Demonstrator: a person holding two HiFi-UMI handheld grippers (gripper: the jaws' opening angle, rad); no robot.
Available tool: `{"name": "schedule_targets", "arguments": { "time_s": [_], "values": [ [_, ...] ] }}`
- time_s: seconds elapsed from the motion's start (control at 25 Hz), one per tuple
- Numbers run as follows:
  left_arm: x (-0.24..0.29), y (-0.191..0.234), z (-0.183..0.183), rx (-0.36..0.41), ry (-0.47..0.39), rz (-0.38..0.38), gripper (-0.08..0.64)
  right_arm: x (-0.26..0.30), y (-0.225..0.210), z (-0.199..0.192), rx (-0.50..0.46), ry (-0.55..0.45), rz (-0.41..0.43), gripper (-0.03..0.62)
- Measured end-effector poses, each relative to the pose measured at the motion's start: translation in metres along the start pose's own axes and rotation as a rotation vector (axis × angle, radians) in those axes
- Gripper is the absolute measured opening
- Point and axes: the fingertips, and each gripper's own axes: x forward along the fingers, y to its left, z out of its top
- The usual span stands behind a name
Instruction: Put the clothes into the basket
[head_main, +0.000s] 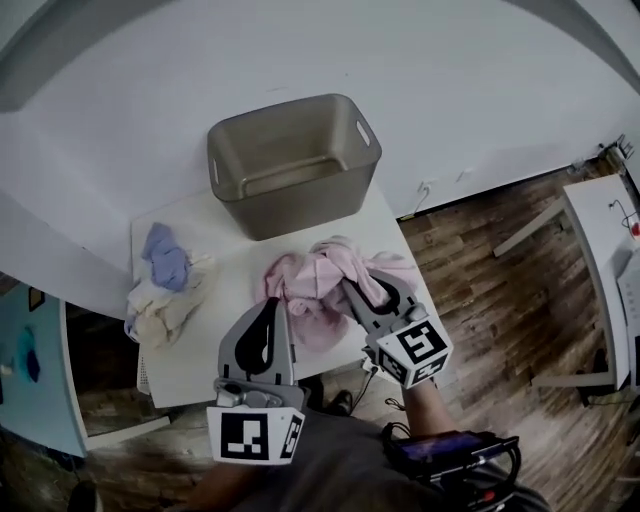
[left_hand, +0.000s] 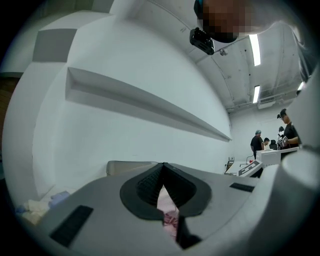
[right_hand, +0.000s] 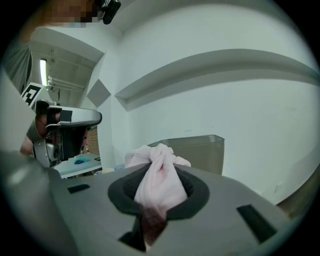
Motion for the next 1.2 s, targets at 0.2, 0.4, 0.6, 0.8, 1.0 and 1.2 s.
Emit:
{"name": "schedule_targets", "arguments": {
  "time_s": [0.2,0.4,0.6,0.8,1.0,1.2],
  "values": [
    [-0.014,-0.009,0.02,0.006,-0.05,0.016,0.009,-0.017,0.006,0.03,-0.047,-0.033,-0.005,0.071],
    [-0.024,-0.014,0.037,0.014,-0.098,0.034,0.009,-0.033,0.007,0.059,-0.078,-0.079,-0.017,0.071],
    [-0.027,-0.015,0.043,0.018,-0.115,0.047,0.009,-0.043,0.005,0.086,-0.088,-0.131,-0.025,0.071],
    [-0.031,-0.013,0.047,0.023,-0.128,0.06,0.009,-0.052,0.005,0.112,-0.096,-0.185,-0.033,0.071],
    [-0.024,-0.011,0.053,0.031,-0.144,0.071,0.009,-0.052,-0.001,0.14,-0.115,-0.234,-0.031,0.071],
    [-0.009,-0.002,0.059,0.041,-0.158,0.083,0.009,-0.048,-0.007,0.173,-0.134,-0.294,-0.024,0.071]
  ]
}}
